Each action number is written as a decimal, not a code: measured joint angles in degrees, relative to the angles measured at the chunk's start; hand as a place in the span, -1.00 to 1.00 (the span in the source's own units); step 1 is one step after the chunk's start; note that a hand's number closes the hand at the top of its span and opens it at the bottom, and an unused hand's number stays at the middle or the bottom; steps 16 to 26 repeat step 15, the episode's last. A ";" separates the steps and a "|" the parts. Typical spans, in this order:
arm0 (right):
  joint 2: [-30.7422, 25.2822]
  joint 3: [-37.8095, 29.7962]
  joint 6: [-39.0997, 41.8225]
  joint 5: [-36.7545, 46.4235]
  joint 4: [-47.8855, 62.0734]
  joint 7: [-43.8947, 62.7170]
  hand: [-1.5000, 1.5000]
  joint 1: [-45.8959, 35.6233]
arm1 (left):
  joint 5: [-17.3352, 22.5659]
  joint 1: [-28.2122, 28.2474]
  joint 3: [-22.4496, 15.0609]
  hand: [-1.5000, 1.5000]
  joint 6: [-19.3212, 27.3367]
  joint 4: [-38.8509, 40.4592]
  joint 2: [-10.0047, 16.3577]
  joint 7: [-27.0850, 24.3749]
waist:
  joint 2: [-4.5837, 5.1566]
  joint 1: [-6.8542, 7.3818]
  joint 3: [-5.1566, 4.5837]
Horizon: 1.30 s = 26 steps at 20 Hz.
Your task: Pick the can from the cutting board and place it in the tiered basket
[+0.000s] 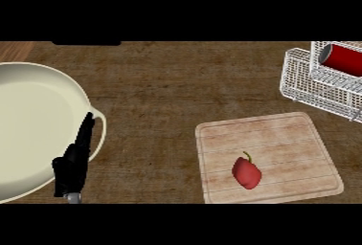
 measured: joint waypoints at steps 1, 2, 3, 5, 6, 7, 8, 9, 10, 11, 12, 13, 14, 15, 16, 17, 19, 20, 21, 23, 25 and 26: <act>-1.83 -0.81 0.58 -0.46 0.81 0.29 -1.00 0.53 | 0.11 0.09 0.23 0.00 -0.01 0.08 0.02 -0.33 | -0.01 -0.14 0.01; -3.73 -1.67 1.41 -0.99 1.66 0.64 -1.00 1.16 | 0.22 0.26 0.31 0.00 -0.11 -0.11 0.08 -0.23 | -0.03 -0.27 0.00; -5.33 -2.59 2.14 -1.60 2.57 0.65 -1.00 1.94 | 0.18 0.19 0.40 0.00 -0.04 0.04 0.04 -0.33 | -0.02 -0.45 0.03; -8.30 -4.33 4.10 -2.78 4.35 0.16 -1.00 4.07 | 0.34 0.28 0.60 0.00 -0.32 0.09 0.22 -0.32 | -0.07 -0.84 0.08; -9.86 -5.12 5.17 -3.31 5.22 0.03 -1.00 5.06 | 0.14 0.58 0.52 0.00 -0.09 0.12 0.00 -0.94 | -0.07 -0.96 0.12; -11.40 -5.85 6.72 -3.84 6.00 -0.26 -1.00 6.16 | 0.31 0.78 0.62 0.00 -0.33 -0.08 0.14 -0.88 | -0.07 -1.07 0.13; -12.88 -6.58 8.20 -4.37 6.77 -0.57 -1.00 7.23 | 0.34 1.07 0.69 0.00 -0.24 -0.15 0.02 -1.30 | -0.08 -1.21 0.16; -14.11 -7.27 9.72 -4.84 7.69 -1.37 -1.00 8.89 | 0.44 1.45 0.83 0.00 -0.29 -0.51 0.12 -1.21 | -0.10 -1.45 0.17; -15.28 -7.90 11.13 -5.29 8.49 -1.88 -1.00 10.21 | 0.49 1.63 0.94 0.00 -0.22 -0.56 0.05 -1.42 | -0.10 -1.59 0.19; -16.52 -8.40 12.80 -5.65 9.20 -2.26 -1.00 11.49 | 0.50 1.97 1.02 0.00 -0.21 -0.74 0.06 -1.67 | -0.11 -1.76 0.22; -17.42 -8.90 14.19 -5.99 9.92 -3.00 -1.00 12.92 | 0.54 2.20 1.12 0.00 -0.09 -0.93 -0.02 -1.57 | -0.12 -2.00 0.25; -18.13 -9.38 15.68 -6.35 10.58 -3.82 -1.00 14.28 | 0.68 2.39 1.30 0.00 -0.11 -1.09 0.04 -1.40 | -0.13 -2.22 0.29; -18.81 -9.84 17.35 -6.73 11.10 -4.45 -1.00 15.39 | 0.88 2.28 1.48 0.00 -0.19 -1.07 0.05 -1.10 | -0.14 -2.42 0.31; -19.51 -10.34 19.21 -7.15 11.65 -5.34 -1.00 16.70 | 0.99 2.51 1.70 0.00 -0.19 -1.24 0.16 -0.91 | -0.20 -2.74 0.34; -19.51 -10.34 19.21 -7.15 11.65 -5.34 -1.00 16.70 | 0.99 2.51 1.70 0.00 -0.19 -1.24 0.16 -0.91 | -0.20 -2.74 0.34; -19.51 -10.34 19.21 -7.15 11.65 -5.34 -1.00 16.70 | 0.99 2.51 1.70 0.00 -0.19 -1.24 0.16 -0.91 | -0.20 -2.74 0.34; -19.51 -10.34 19.21 -7.15 11.65 -5.34 -1.00 16.70 | 0.99 2.51 1.70 0.00 -0.19 -1.24 0.16 -0.91 | -0.20 -2.74 0.34; -19.51 -10.34 19.21 -7.15 11.65 -5.34 -1.00 16.70 | 0.99 2.51 1.70 0.00 -0.19 -1.24 0.16 -0.91 | -0.20 -2.74 0.34; -19.51 -10.34 19.21 -7.15 11.65 -5.34 -1.00 16.70 | 0.99 2.51 1.70 0.00 -0.19 -1.24 0.16 -0.91 | -0.20 -2.74 0.34; -19.51 -10.34 19.21 -7.15 11.65 -5.34 -1.00 16.70 | 0.99 2.51 1.70 0.00 -0.19 -1.24 0.16 -0.91 | -0.20 -2.74 0.34; -19.51 -10.34 19.21 -7.15 11.65 -5.34 -1.00 16.70 | 0.99 2.51 1.70 0.00 -0.19 -1.24 0.16 -0.91 | -0.20 -2.74 0.34; -19.51 -10.34 19.21 -7.15 11.65 -5.34 -1.00 16.70 | 0.99 2.51 1.70 0.00 -0.19 -1.24 0.16 -0.91 | -0.20 -2.74 0.34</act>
